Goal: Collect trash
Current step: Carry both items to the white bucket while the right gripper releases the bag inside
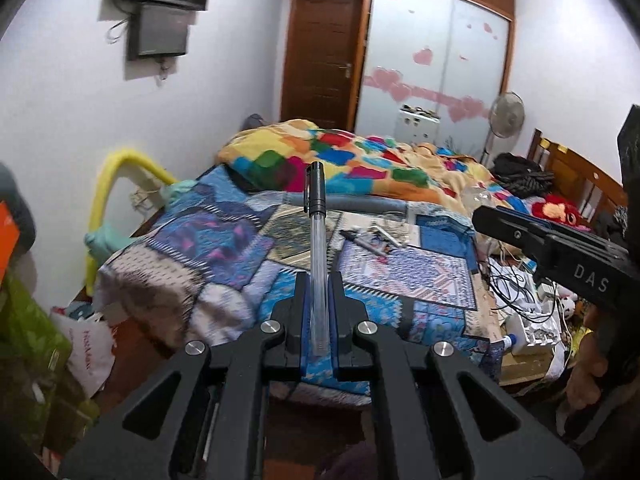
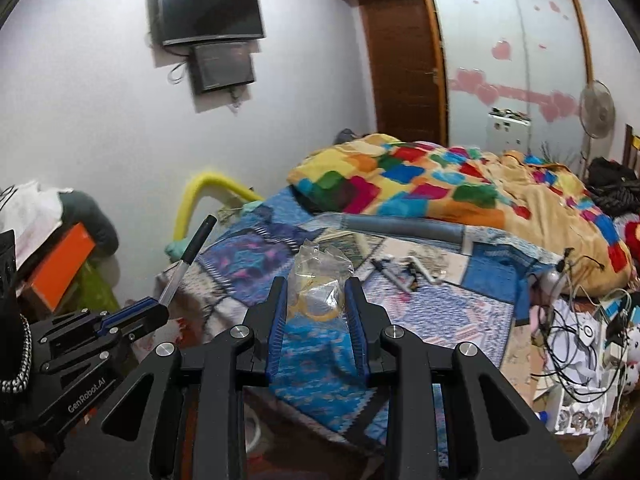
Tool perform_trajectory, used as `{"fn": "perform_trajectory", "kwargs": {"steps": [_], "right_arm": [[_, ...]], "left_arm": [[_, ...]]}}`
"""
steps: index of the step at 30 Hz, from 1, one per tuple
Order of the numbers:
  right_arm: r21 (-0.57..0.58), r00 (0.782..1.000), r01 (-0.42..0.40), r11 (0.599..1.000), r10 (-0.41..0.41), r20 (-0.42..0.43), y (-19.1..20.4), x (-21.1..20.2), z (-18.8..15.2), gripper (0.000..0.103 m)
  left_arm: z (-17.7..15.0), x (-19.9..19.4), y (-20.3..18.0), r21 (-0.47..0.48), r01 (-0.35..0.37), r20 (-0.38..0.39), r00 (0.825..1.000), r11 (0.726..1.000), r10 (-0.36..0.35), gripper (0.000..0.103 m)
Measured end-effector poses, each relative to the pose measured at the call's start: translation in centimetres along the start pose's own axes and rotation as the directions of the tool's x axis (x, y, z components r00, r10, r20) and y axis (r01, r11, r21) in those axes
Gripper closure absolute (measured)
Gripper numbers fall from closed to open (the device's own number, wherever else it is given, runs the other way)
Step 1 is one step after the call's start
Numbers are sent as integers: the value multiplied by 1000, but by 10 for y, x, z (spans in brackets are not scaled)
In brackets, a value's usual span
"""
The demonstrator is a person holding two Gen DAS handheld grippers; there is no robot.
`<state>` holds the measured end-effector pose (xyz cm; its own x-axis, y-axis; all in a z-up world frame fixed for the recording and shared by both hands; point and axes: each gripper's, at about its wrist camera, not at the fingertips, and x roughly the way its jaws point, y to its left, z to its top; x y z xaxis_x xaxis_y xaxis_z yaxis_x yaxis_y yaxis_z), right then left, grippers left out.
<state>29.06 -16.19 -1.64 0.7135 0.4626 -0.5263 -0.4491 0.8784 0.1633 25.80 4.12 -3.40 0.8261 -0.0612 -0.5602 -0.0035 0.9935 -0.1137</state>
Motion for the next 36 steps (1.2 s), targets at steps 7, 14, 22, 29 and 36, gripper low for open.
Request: {"fn": "perform_trajectory", "kwargs": {"steps": [7,14,22,29,36], "right_arm": [[-73,997,-64,995,62,-39,54,13,-11,77],[-119,984,-147,982,132,-121,101,42,-27,77],[-160,951,-209,965,162,-265,144,87,-60,77],[-172,901,-242,955,156,-406,164,136,-96,77],[-187,834,-257,948,120,-539,176,186,-138,77]], "left_arm": [[-23,-29,58,-44,-78,-4,997,996,77,96],[-55,-35,113,-84,-149,-69,987,985,144,96],[-117,-5,173,-185,-205,-227,960,961,161,96],[-171,28,202,-269,-235,-362,923,934,128,96],[-220,66,216,-308,-262,-480,873,915,89,96]]}}
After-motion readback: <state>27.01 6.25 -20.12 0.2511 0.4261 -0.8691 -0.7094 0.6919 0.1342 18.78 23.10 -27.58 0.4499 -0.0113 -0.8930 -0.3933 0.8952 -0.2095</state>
